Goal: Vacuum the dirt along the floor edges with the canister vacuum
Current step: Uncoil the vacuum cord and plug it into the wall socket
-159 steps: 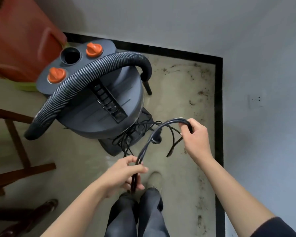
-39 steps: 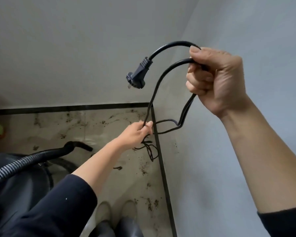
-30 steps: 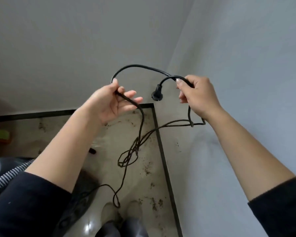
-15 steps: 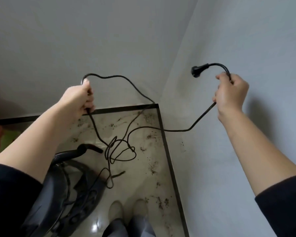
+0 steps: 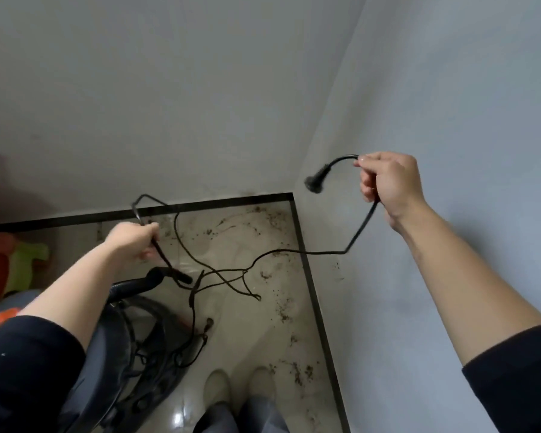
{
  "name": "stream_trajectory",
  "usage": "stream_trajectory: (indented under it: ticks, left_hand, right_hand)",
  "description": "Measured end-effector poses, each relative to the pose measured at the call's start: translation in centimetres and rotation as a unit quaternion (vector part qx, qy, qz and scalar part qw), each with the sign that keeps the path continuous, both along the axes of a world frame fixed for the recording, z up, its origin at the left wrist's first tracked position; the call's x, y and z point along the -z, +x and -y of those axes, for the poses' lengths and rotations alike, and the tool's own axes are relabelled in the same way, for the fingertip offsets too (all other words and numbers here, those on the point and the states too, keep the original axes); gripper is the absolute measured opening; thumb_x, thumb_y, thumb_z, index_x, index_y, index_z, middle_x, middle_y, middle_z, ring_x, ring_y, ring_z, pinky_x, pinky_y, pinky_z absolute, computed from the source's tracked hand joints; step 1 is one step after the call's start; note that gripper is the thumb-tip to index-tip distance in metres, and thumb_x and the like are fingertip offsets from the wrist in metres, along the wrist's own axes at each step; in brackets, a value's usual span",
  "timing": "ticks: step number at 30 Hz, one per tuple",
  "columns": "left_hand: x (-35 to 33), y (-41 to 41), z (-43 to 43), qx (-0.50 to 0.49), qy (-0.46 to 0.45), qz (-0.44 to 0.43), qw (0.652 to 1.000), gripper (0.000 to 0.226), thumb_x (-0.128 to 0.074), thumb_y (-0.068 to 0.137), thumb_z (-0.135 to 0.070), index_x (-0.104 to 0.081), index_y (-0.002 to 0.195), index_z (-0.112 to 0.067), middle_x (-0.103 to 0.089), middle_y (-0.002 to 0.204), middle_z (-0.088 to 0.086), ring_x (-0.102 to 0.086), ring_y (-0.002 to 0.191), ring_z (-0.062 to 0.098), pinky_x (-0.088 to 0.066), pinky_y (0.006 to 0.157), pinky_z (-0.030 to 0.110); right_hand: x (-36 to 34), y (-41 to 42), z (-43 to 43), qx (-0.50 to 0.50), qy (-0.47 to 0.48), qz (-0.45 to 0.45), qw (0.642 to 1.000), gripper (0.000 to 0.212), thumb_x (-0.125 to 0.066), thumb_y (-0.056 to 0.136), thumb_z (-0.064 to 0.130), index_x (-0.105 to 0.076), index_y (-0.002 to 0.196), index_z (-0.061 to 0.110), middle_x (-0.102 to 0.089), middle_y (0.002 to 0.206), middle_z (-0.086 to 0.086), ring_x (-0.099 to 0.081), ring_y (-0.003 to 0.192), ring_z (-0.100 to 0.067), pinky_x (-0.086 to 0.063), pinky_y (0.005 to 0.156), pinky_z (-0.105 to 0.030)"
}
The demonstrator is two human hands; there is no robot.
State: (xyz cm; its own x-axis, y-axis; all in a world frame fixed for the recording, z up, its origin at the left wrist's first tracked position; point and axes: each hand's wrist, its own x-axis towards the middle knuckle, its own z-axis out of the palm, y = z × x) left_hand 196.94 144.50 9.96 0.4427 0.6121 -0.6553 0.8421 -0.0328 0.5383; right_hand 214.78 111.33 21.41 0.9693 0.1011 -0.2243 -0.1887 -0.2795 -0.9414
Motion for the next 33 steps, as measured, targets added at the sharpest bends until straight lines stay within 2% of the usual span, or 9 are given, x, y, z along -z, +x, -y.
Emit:
stream_trajectory:
  ticks: [2,6,9,11,16,22,27,31,33]
  left_hand:
    - [2.5,-0.3,2.0,0.020,-0.038,-0.026,0.999,0.021,-0.056,0.092,-0.013,-0.064,0.078,0.001,-0.055,0.045,0.010,-0.046,0.030,0.016,-0.035,0.033,0.014]
    - [8.4,-1.9,5.5,-0.001,-0.075,-0.058,0.995,0.023,-0.054,0.096,-0.011,-0.063,0.079,0.002,-0.054,0.053,0.013,-0.047,0.038,0.022,-0.034,0.037,0.017]
    - [11.9,-3.2,6.3,-0.070,-0.051,-0.047,0.995,0.025,-0.050,0.098,-0.013,-0.065,0.089,0.006,-0.057,0.070,0.016,-0.052,0.062,0.028,-0.040,0.058,0.031]
    - [13.0,-3.6,6.8,-0.085,-0.032,-0.033,0.995,0.026,-0.046,0.098,-0.013,-0.065,0.096,0.006,-0.064,0.076,0.016,-0.059,0.076,0.031,-0.047,0.073,0.038]
    - [12.5,-3.9,6.4,0.103,0.161,-0.047,0.980,0.030,-0.040,0.102,-0.017,-0.057,0.118,0.002,-0.061,0.114,0.032,-0.054,0.109,0.048,-0.042,0.088,0.045]
    - [10.7,-0.4,0.9,0.266,0.341,-0.026,0.901,0.038,-0.045,0.098,-0.016,-0.052,0.135,-0.009,-0.059,0.113,0.030,-0.058,0.096,0.050,-0.044,0.075,0.046]
    - [17.0,0.2,1.3,0.391,0.193,-0.142,0.889,0.042,-0.049,0.095,-0.019,-0.051,0.136,-0.015,-0.050,0.129,0.017,-0.059,0.101,0.036,-0.051,0.078,0.039]
    - [23.6,0.5,5.8,0.443,0.032,-0.166,0.880,0.074,-0.061,0.090,-0.032,-0.024,0.154,-0.025,-0.026,0.153,0.017,-0.036,0.136,0.036,-0.040,0.104,0.035]
    - [26.4,1.5,9.4,0.481,-0.026,-0.140,0.865,0.090,-0.072,0.082,-0.036,-0.017,0.154,-0.037,-0.017,0.151,0.017,-0.022,0.141,0.035,-0.034,0.109,0.035]
  right_hand:
    - [-0.3,-0.6,-0.5,-0.039,0.108,-0.095,0.989,0.016,-0.052,0.091,0.009,-0.059,0.077,0.007,-0.035,0.046,0.003,-0.029,0.039,-0.012,-0.022,0.045,-0.023]
    - [-0.2,-1.9,-1.9,-0.161,0.147,-0.141,0.966,0.018,-0.051,0.097,0.021,-0.062,0.096,0.007,-0.027,0.044,0.003,-0.022,0.039,-0.012,-0.020,0.044,-0.025]
    - [0.2,-2.8,-2.7,-0.177,0.198,-0.142,0.954,0.018,-0.046,0.099,0.011,-0.061,0.101,0.002,-0.046,0.056,0.000,-0.040,0.049,-0.013,-0.036,0.050,-0.023]
    - [0.9,-2.9,-2.9,-0.174,0.227,-0.171,0.943,0.017,-0.046,0.097,0.008,-0.061,0.101,0.000,-0.046,0.060,0.000,-0.039,0.052,-0.011,-0.035,0.052,-0.022]
    - [4.7,-3.2,-3.4,-0.185,0.152,-0.216,0.947,0.030,-0.046,0.100,0.030,-0.064,0.103,0.006,-0.019,0.045,0.006,-0.015,0.040,-0.008,-0.013,0.043,-0.023]
    - [10.5,-2.8,-5.0,-0.097,0.157,-0.159,0.970,0.024,-0.042,0.101,0.010,-0.060,0.108,-0.004,-0.046,0.060,0.004,-0.032,0.056,-0.010,-0.028,0.052,-0.020]
    - [17.5,-4.5,-6.3,-0.029,0.145,-0.227,0.963,0.017,-0.049,0.099,0.037,-0.053,0.090,0.023,-0.019,0.057,0.004,-0.014,0.048,-0.009,-0.010,0.041,-0.022]
    - [24.9,-6.5,-6.1,0.056,0.216,-0.288,0.931,0.015,-0.047,0.101,0.025,-0.055,0.094,0.014,-0.037,0.055,0.003,-0.034,0.047,-0.010,-0.031,0.043,-0.020]
    - [28.2,-7.0,-5.9,0.091,0.257,-0.308,0.911,0.016,-0.044,0.102,0.017,-0.056,0.096,0.007,-0.046,0.058,0.001,-0.044,0.050,-0.011,-0.039,0.049,-0.021]
